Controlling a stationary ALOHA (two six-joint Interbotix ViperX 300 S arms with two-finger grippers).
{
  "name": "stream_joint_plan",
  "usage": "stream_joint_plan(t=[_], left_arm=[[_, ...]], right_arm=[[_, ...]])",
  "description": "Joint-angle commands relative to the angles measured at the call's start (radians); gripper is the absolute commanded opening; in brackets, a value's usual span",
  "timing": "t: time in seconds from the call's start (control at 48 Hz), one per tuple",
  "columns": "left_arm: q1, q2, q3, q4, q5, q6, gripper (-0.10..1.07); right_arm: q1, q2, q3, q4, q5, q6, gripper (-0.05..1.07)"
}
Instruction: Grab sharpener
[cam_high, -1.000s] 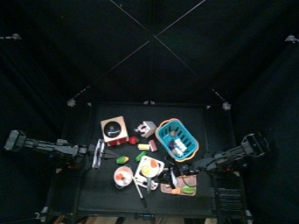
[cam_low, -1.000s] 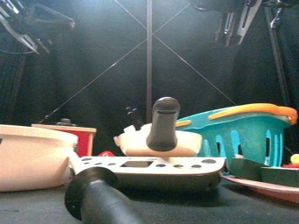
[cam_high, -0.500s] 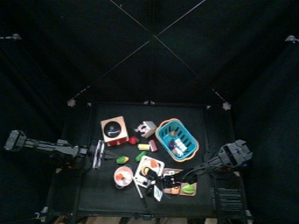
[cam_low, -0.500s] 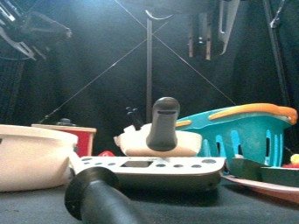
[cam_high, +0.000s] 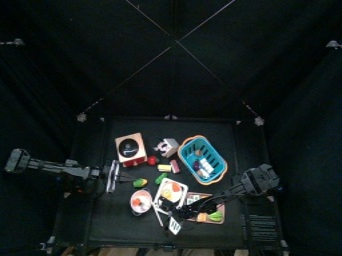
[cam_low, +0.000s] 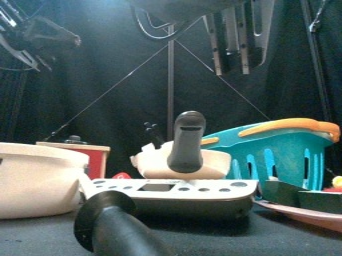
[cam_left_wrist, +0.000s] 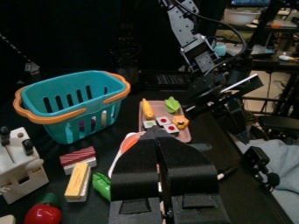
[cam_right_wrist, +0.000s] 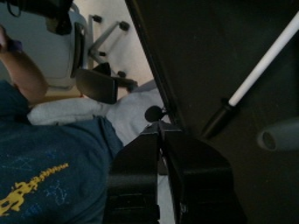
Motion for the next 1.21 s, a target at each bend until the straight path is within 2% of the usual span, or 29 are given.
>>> stream_joint_plan(t=[0.0,0.167,0.354,0.438,0.562,0.667,0.792,0.917,1.083,1.188], left_arm=[[0.003,0.003,-0.014,-0.011,-0.005,0.002,0.18],[0.003,0.003,-0.014,-0.017,-0.005,0.000,0.18],[0.003,0.003,-0.011,-0.026,-0.003,0.002,0.18],[0.003,0.003,-0.011,-0.026,-0.003,0.002,0.18],[0.003,0.003,-0.009,-0.026,-0.002,0.002,0.18],[0.003,0.003,-0.009,-0.026,-0.002,0.003,0.18],[0.003,0.003,-0.003,-0.026,-0.002,0.002,0.18],[0.003,0.003,0.000,-0.026,-0.002,0.002,0.18],[0.003,0.003,0.002,-0.026,-0.002,0.000,0.18],[0.003,0.003,0.002,-0.026,-0.002,0.000,0.18]], right_arm=[[-0.015,-0.034,-0.044,-0.009,0.087,0.026,0.12],[-0.040,-0.028,-0.095,-0.120,0.190,0.118,0.12],[-0.043,-0.011,-0.153,-0.345,0.287,0.325,0.12],[-0.037,0.003,-0.199,-0.479,0.353,0.442,0.12],[-0.031,0.046,-0.255,-0.647,0.359,0.597,0.13],[-0.014,0.078,-0.272,-0.716,0.382,0.704,0.14],[0.006,0.101,-0.284,-0.784,0.416,0.805,0.21],[0.026,0.114,-0.302,-0.836,0.416,0.876,0.35],[0.043,0.158,-0.321,-0.839,0.422,0.945,0.55],[0.051,0.167,-0.330,-0.839,0.425,0.948,0.62]])
